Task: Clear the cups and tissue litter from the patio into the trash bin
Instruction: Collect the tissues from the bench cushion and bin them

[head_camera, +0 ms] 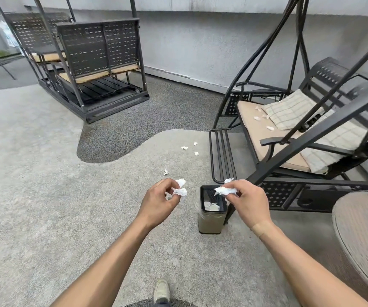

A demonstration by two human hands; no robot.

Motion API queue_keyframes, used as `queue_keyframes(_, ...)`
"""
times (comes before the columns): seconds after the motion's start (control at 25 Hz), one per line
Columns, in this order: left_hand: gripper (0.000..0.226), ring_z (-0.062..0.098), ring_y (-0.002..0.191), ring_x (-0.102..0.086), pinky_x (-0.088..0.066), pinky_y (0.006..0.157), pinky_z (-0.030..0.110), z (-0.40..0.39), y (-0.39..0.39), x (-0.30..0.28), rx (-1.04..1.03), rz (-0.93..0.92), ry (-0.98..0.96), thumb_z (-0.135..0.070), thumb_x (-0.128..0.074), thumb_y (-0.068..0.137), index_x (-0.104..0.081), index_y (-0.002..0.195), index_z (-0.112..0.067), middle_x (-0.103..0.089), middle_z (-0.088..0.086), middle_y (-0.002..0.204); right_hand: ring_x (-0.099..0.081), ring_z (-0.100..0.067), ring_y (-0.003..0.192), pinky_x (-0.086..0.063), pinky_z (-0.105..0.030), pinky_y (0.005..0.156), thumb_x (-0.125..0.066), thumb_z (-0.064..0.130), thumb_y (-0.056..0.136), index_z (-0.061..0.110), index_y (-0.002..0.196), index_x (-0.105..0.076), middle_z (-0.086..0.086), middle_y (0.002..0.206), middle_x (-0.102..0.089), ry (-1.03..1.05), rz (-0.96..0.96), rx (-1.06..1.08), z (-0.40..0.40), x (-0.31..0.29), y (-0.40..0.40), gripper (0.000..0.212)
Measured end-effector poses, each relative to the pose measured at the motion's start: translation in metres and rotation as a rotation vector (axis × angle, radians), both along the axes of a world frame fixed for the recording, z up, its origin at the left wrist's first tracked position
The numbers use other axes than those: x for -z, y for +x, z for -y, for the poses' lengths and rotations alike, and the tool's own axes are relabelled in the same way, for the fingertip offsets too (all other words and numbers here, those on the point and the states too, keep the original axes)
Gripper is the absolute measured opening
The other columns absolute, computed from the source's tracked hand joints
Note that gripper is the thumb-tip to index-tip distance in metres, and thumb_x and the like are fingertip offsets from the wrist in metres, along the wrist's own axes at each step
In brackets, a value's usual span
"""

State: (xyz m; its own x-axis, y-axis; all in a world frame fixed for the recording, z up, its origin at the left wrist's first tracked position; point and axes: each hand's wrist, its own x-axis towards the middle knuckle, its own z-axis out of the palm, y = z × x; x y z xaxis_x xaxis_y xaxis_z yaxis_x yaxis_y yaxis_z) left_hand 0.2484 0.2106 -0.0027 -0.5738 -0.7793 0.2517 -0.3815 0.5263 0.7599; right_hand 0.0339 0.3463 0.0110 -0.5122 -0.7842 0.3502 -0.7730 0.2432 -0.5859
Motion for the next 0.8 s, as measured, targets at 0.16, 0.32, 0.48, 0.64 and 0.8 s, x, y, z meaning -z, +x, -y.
queue_keyframes(0.16, 0.013, 0.006, 0.086, -0.056, -0.05, 0.077, 0.042, 0.074, -0.037, 0.006, 0.054, 0.006, 0.026, -0.025, -0.068, 0.086, -0.057, 0.085, -0.032, -0.063, -0.012, 0.09, -0.063, -0.01, 0.075, -0.051, -0.034, 0.067, -0.078, 0.016, 0.075, 0.026, 0.091, -0.074, 0.01, 0.088, -0.071, 0.004, 0.018, 0.057, 0.061, 0.004, -0.025, 0.019)
queue_keyframes(0.32, 0.013, 0.006, 0.088, -0.057, -0.051, 0.078, 0.042, 0.153, -0.073, 0.006, 0.113, 0.014, 0.032, -0.027, -0.067, 0.085, -0.056, 0.086, -0.033, -0.063, -0.012, 0.092, -0.064, -0.01, 0.081, -0.052, -0.033, 0.073, -0.078, 0.015, 0.074, 0.026, 0.091, -0.075, 0.009, 0.092, -0.072, -0.002, 0.046, 0.127, 0.128, 0.003, -0.048, 0.02)
queue_keyframes(0.48, 0.014, 0.004, 0.086, -0.056, -0.051, 0.076, 0.041, 0.221, -0.105, 0.009, 0.178, 0.038, 0.04, -0.028, -0.067, 0.084, -0.056, 0.087, -0.034, -0.063, -0.013, 0.09, -0.063, -0.013, 0.08, -0.052, -0.036, 0.073, -0.078, 0.014, 0.074, 0.027, 0.091, -0.075, 0.008, 0.09, -0.071, -0.003, 0.076, 0.204, 0.186, 0.009, -0.068, 0.021)
queue_keyframes(0.64, 0.013, 0.008, 0.087, -0.058, -0.052, 0.075, 0.04, 0.264, -0.145, 0.015, 0.216, 0.054, 0.087, -0.027, -0.068, 0.084, -0.058, 0.087, -0.035, -0.064, -0.012, 0.089, -0.063, -0.013, 0.078, -0.052, -0.037, 0.071, -0.077, 0.014, 0.074, 0.029, 0.089, -0.074, 0.009, 0.089, -0.071, 0.043, 0.089, 0.244, 0.221, 0.02, -0.095, 0.021)
queue_keyframes(0.8, 0.013, 0.005, 0.084, -0.059, -0.052, 0.074, 0.037, 0.293, -0.189, 0.026, 0.267, 0.076, 0.144, -0.029, -0.068, 0.086, -0.058, 0.089, -0.037, -0.062, -0.015, 0.09, -0.062, -0.011, 0.077, -0.052, -0.036, 0.069, -0.076, 0.017, 0.075, 0.032, 0.09, -0.074, 0.01, 0.088, -0.07, 0.068, 0.116, 0.301, 0.249, 0.031, -0.13, 0.021)
